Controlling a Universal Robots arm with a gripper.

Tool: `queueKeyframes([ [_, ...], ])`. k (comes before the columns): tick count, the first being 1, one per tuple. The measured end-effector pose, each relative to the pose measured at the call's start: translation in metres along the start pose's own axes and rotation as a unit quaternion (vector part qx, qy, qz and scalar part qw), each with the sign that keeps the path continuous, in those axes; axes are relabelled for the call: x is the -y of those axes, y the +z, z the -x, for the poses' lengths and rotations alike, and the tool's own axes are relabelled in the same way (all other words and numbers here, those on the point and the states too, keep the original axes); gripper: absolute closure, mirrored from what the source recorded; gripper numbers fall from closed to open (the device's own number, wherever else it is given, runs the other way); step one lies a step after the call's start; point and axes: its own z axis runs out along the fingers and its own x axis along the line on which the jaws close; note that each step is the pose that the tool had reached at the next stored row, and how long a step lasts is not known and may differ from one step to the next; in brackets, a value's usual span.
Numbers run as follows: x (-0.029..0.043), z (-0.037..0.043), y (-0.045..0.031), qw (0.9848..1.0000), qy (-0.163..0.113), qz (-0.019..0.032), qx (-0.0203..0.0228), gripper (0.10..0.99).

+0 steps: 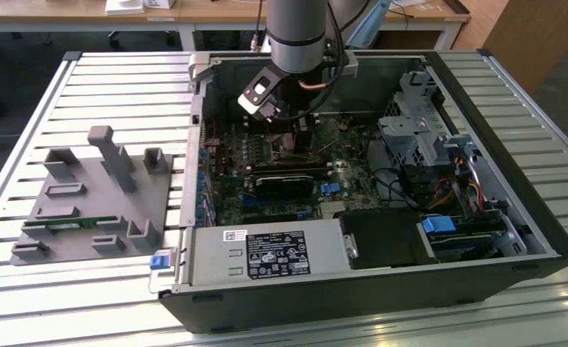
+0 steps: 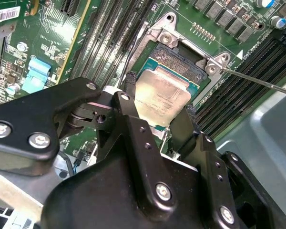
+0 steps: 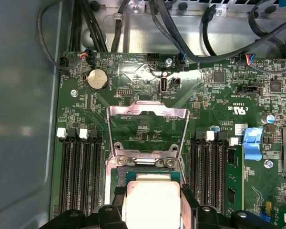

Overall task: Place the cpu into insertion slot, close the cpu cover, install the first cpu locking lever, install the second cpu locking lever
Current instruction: 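Place the cpu into insertion slot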

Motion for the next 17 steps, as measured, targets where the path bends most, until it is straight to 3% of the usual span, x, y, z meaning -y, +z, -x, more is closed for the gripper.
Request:
queueKeyframes([
  [17, 0.0044, -0.0034, 0.0113, 1.0000, 0.000, 0.0000, 0.0000, 0.553],
])
